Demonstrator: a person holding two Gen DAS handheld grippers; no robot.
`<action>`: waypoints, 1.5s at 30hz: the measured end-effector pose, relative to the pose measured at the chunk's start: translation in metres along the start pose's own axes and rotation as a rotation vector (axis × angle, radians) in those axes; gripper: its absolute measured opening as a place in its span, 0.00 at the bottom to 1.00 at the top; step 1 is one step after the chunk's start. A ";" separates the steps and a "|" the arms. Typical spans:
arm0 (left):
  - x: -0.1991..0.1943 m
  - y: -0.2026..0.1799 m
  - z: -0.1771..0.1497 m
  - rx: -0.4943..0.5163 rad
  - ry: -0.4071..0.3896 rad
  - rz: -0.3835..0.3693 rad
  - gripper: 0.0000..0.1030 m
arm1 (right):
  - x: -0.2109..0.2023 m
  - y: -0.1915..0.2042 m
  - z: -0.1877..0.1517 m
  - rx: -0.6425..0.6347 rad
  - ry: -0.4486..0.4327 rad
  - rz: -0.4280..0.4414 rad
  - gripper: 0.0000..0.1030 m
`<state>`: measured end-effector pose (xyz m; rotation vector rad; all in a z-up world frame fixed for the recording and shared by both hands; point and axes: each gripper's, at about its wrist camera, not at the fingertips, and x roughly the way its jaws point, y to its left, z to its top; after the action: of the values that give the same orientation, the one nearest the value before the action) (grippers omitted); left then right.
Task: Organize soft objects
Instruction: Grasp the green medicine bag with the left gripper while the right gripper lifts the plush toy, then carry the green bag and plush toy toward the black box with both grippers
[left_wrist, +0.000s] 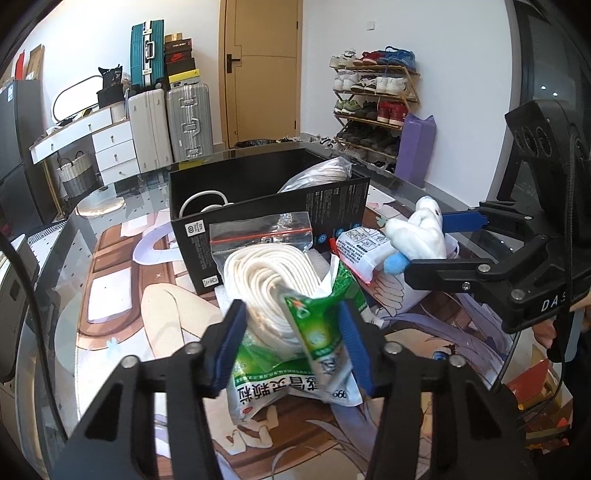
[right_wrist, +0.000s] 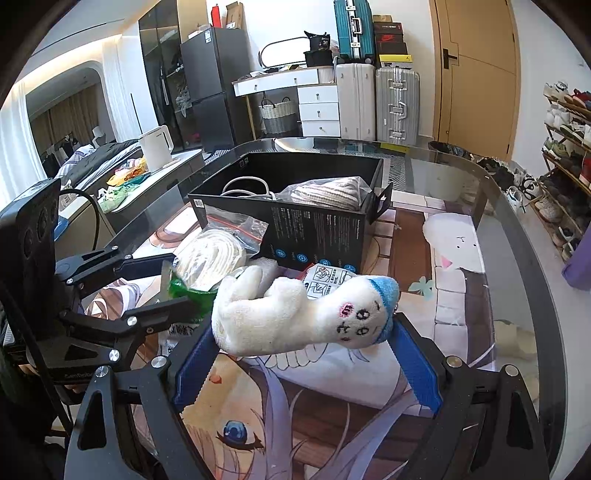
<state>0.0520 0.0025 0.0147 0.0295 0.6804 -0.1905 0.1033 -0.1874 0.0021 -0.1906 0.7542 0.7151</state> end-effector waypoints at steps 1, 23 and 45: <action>-0.001 0.000 0.000 0.001 -0.001 -0.001 0.46 | 0.000 0.000 0.000 0.000 0.000 -0.001 0.88; -0.018 0.015 0.009 -0.038 -0.055 -0.064 0.12 | -0.003 0.001 -0.001 -0.005 -0.006 0.003 0.88; -0.045 0.024 0.020 -0.088 -0.147 -0.092 0.04 | -0.013 0.004 0.002 -0.012 -0.032 0.000 0.88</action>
<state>0.0349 0.0320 0.0581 -0.0997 0.5436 -0.2486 0.0955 -0.1902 0.0132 -0.1895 0.7200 0.7211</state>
